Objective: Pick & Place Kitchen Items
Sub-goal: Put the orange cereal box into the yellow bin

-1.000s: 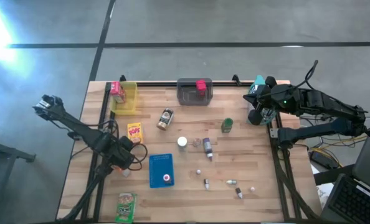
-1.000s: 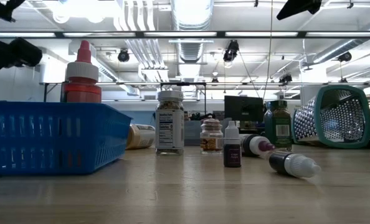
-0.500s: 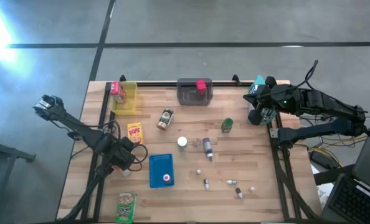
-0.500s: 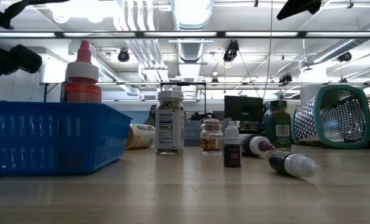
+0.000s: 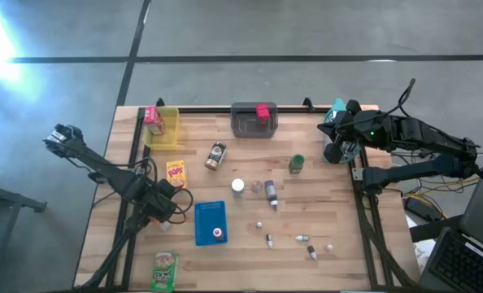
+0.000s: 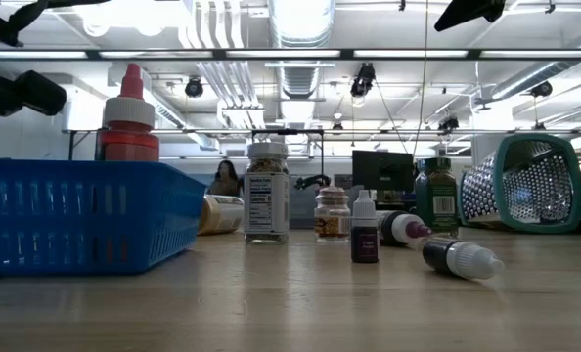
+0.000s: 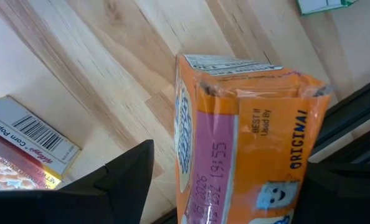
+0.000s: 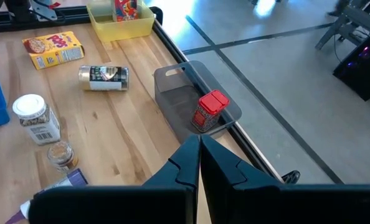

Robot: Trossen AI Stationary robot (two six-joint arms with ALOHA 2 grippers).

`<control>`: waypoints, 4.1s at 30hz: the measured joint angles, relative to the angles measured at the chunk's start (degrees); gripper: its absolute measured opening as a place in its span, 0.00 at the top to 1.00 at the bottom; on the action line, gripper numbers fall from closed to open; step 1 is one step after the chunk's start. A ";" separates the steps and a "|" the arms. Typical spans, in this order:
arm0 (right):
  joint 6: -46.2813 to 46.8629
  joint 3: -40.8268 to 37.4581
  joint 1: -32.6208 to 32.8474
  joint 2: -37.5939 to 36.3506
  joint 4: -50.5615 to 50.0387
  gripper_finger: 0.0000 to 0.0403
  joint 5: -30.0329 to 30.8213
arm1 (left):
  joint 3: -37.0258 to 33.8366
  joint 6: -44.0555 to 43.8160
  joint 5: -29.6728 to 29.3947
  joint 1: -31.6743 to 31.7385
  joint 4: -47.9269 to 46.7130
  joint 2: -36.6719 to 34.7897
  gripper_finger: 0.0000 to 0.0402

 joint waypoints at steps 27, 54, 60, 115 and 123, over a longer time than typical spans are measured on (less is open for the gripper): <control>-0.26 0.00 -0.02 0.00 -0.02 0.98 0.00 | 0.00 -3.51 0.02 0.00 1.96 -0.08 0.56; -0.12 0.00 -0.02 0.00 -0.02 0.98 0.00 | 5.16 -42.44 -25.59 0.19 5.89 -0.17 0.56; -0.16 0.00 0.00 0.00 0.00 0.98 0.00 | 6.08 -43.14 -25.50 0.19 7.14 -0.24 0.56; -0.13 0.00 -0.01 0.00 0.01 0.98 0.00 | 19.46 -49.76 -37.85 23.43 -0.47 -0.87 0.56; -0.07 0.00 0.00 0.00 -0.02 0.98 0.00 | 23.88 -48.37 -37.53 37.18 -8.39 -0.94 0.56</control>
